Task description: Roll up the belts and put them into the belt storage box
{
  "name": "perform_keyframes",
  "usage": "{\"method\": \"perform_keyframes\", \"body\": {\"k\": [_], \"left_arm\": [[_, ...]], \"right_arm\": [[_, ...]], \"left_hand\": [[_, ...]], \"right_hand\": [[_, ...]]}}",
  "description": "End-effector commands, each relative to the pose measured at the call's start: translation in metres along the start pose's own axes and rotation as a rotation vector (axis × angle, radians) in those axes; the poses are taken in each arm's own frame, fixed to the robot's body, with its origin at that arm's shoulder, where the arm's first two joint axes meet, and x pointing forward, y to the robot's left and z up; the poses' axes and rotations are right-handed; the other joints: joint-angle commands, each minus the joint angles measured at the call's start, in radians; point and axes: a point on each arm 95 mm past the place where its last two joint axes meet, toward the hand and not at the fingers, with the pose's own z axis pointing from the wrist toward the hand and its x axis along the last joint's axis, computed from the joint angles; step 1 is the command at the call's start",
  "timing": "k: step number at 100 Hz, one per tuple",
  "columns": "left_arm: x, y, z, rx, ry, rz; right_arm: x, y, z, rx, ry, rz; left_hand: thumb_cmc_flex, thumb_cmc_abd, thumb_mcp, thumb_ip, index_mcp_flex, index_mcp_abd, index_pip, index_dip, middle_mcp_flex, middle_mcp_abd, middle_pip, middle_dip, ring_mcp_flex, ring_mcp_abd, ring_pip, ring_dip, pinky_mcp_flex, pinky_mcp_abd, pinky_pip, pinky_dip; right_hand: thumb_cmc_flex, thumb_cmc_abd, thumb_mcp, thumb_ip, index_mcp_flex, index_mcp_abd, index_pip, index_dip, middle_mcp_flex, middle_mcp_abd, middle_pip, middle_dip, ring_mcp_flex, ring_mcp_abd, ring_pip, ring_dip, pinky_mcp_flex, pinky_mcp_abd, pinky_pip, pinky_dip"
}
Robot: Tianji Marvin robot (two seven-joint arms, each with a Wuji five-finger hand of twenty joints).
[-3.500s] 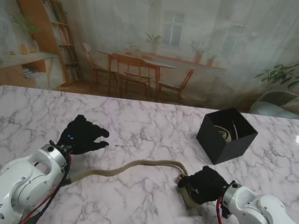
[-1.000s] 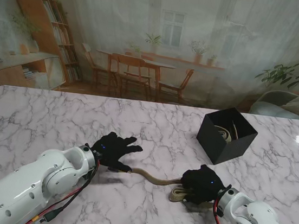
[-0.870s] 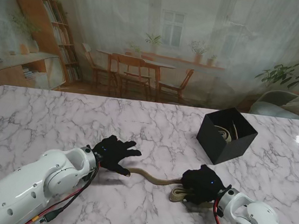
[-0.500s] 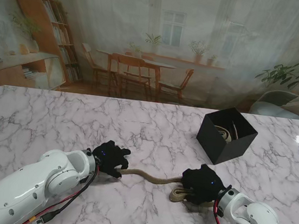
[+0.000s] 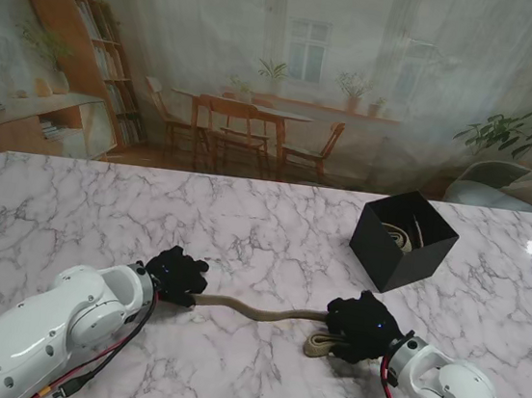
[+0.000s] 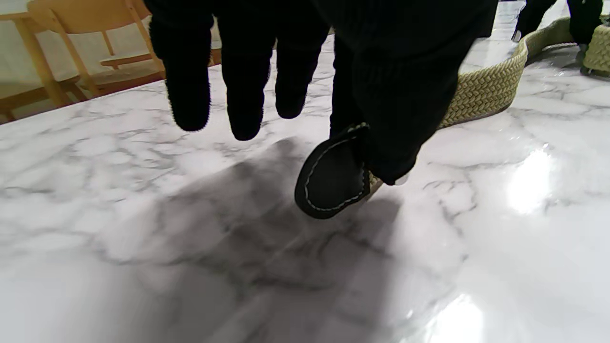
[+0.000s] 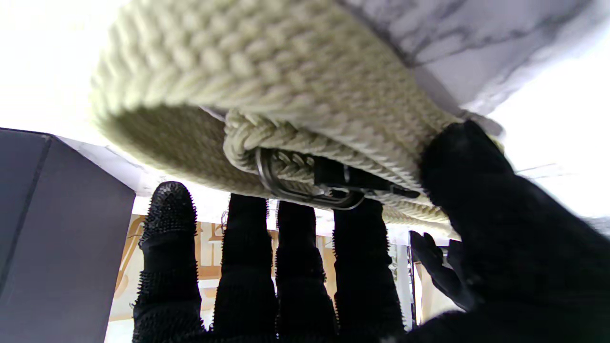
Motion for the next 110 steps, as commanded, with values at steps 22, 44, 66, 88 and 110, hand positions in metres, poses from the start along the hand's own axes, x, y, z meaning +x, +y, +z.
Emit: {"method": "perform_keyframes", "body": {"k": [22, 44, 66, 88, 110], "left_arm": [[-0.012, 0.021, -0.02, -0.072, -0.02, 0.028], [-0.017, 0.024, -0.03, -0.079, -0.036, 0.033], [-0.018, 0.03, -0.04, -0.091, -0.048, 0.045], [-0.023, 0.035, -0.051, -0.094, -0.069, 0.056], [-0.026, 0.039, -0.058, -0.031, -0.097, 0.039]], "right_arm": [[0.004, -0.006, -0.001, 0.031, -0.03, 0.024], [0.004, -0.005, -0.002, 0.04, -0.042, 0.033], [0.003, -0.008, -0.002, 0.034, -0.059, 0.034], [0.003, -0.01, -0.001, 0.025, -0.07, 0.023], [0.001, -0.012, 0.003, 0.002, -0.038, 0.028]], "left_hand": [[0.062, 0.025, 0.036, -0.016, -0.007, 0.01, 0.025, 0.02, 0.01, -0.002, 0.016, 0.021, 0.013, -0.007, 0.017, 0.013, -0.015, -0.006, 0.014, 0.001], [0.06, 0.022, 0.035, -0.016, -0.002, 0.009, 0.022, 0.019, 0.024, -0.006, 0.015, 0.022, 0.017, -0.008, 0.015, 0.013, -0.017, -0.004, 0.009, -0.001], [0.058, 0.021, 0.035, -0.016, 0.001, 0.005, 0.02, 0.018, 0.033, -0.009, 0.013, 0.022, 0.019, -0.007, 0.01, 0.012, -0.02, -0.004, 0.0, -0.005], [0.052, 0.019, 0.031, -0.018, 0.003, -0.008, 0.013, 0.012, 0.044, -0.011, 0.012, 0.022, 0.021, -0.004, 0.007, 0.011, -0.022, 0.001, -0.006, -0.006], [-0.058, 0.077, -0.047, -0.019, -0.007, -0.056, -0.114, -0.132, 0.061, -0.014, -0.023, -0.012, 0.025, 0.009, -0.004, 0.001, -0.029, 0.013, -0.02, -0.006]], "right_hand": [[0.05, 0.014, 0.121, 0.025, 0.075, -0.07, 0.08, 0.007, -0.045, 0.057, -0.07, -0.04, -0.032, 0.071, -0.055, -0.041, -0.022, 0.062, -0.036, -0.021], [0.058, 0.017, 0.115, 0.025, 0.074, -0.058, 0.082, 0.006, 0.018, 0.039, -0.076, -0.045, 0.005, 0.064, -0.05, -0.047, -0.002, 0.078, -0.036, -0.024], [0.074, 0.02, 0.102, 0.025, 0.07, -0.042, 0.084, 0.004, 0.219, -0.031, -0.019, -0.024, 0.121, 0.006, -0.003, -0.016, 0.045, 0.056, 0.003, -0.012], [0.085, 0.028, 0.087, 0.028, 0.053, -0.081, 0.086, 0.009, 0.357, -0.07, 0.044, 0.001, 0.238, -0.034, 0.045, 0.032, 0.068, 0.022, 0.025, -0.005], [0.063, 0.037, 0.081, 0.027, 0.056, -0.187, 0.052, 0.096, 0.679, -0.113, 0.183, 0.126, 0.313, -0.126, 0.062, 0.113, 0.078, -0.063, 0.045, 0.013]]}}
